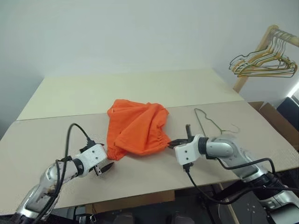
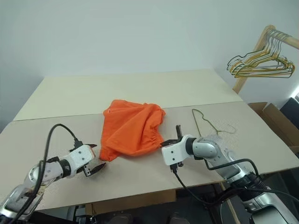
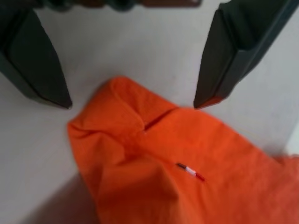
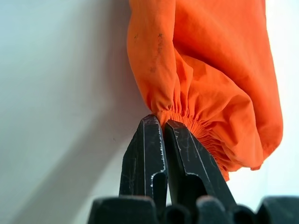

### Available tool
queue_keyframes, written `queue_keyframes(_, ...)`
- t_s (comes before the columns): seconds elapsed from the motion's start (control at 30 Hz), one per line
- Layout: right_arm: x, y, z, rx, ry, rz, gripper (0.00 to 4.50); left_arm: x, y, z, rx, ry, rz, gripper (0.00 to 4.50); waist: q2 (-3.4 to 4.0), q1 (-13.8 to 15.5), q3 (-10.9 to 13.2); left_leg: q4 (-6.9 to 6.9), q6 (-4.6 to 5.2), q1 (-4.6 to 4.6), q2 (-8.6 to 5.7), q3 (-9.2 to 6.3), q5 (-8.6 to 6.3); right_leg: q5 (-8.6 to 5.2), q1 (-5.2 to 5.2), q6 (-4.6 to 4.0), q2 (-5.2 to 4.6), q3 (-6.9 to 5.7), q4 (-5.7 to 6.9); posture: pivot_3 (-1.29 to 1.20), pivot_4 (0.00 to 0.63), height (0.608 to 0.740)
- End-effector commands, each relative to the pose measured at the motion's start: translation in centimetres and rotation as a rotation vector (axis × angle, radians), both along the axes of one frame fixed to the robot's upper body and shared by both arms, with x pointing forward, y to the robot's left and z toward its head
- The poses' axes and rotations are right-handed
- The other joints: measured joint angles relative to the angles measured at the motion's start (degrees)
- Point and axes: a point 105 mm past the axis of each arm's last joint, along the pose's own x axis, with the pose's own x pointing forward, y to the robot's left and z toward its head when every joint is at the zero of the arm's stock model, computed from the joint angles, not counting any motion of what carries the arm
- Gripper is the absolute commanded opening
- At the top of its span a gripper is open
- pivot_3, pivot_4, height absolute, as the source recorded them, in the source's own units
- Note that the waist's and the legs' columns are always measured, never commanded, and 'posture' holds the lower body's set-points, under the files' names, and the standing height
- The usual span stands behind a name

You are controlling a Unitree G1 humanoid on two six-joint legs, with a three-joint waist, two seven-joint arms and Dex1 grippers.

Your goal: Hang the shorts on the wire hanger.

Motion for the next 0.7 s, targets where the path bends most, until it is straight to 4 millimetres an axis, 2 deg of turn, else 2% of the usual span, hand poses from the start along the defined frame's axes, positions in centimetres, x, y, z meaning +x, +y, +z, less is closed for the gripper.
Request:
queue_keyframes(0.03, 0.1, -0.1, 1.9, 0.035, -0.042, 0.0, 0.0, 1.0, 1.7, -1.2, 0.152, -0.008, -0.033, 3.6, 0.15, -0.2, -0.1, 0.0, 0.04, 0.01, 0.0, 0.01, -0.02, 0.0, 0.0, 0.0, -0.03, 0.01, 0.0, 0.07, 0.0, 0.74)
queue_keyframes(0.23, 0.0, -0.1, 2.1, 0.044, -0.036, -0.006, 0.0, 3.1, 1.2, -1.0, 0.18, -0.04, -0.106, 1.56, 0.17, -0.7, -0.1, 0.11, 0.11, 0.04, 0.0, 0.03, -0.05, 0.0, -0.05, 0.0, -0.07, 0.04, 0.29, 0.05, 0.0, 0.74)
queue_keyframes(0.37, -0.1, -0.2, 2.2, 0.046, -0.035, -0.013, 0.0, 3.6, 0.6, -1.0, 0.184, -0.053, -0.155, 0.23, 0.17, -0.8, -0.1, 0.22, 0.13, 0.03, -0.01, 0.05, -0.06, -0.02, -0.11, -0.02, -0.09, 0.08, 0.48, 0.05, 0.0, 0.74)
queue_keyframes(0.4, -0.1, -0.3, 2.2, 0.047, -0.034, -0.016, 0.0, 3.8, 0.6, -0.9, 0.183, -0.055, -0.158, 0.02, 0.17, -0.8, -0.1, 0.25, 0.14, 0.03, -0.01, 0.05, -0.07, -0.02, -0.11, -0.02, -0.09, 0.08, 0.5, 0.04, 0.0, 0.74)
queue_keyframes(0.57, 0.0, -0.8, 2.3, 0.046, -0.028, -0.025, 0.0, 4.2, 1.6, 0.2, 0.25, -0.07, -0.234, 0.02, 0.16, -0.8, -0.1, 0.35, 0.19, 0.01, -0.02, 0.06, -0.1, -0.02, -0.1, -0.02, -0.12, 0.08, 0.52, 0.04, 0.0, 0.74)
queue_keyframes(0.7, -0.6, -1.7, 2.9, 0.029, -0.004, -0.003, 0.0, 2.7, 3.1, 2.4, 0.26, 0.004, -0.326, 0.02, 0.15, -1.2, -0.1, 0.36, 0.21, -0.03, -0.01, 0.08, -0.11, -0.02, -0.17, -0.02, -0.12, 0.1, 0.52, 0.04, 0.0, 0.74)
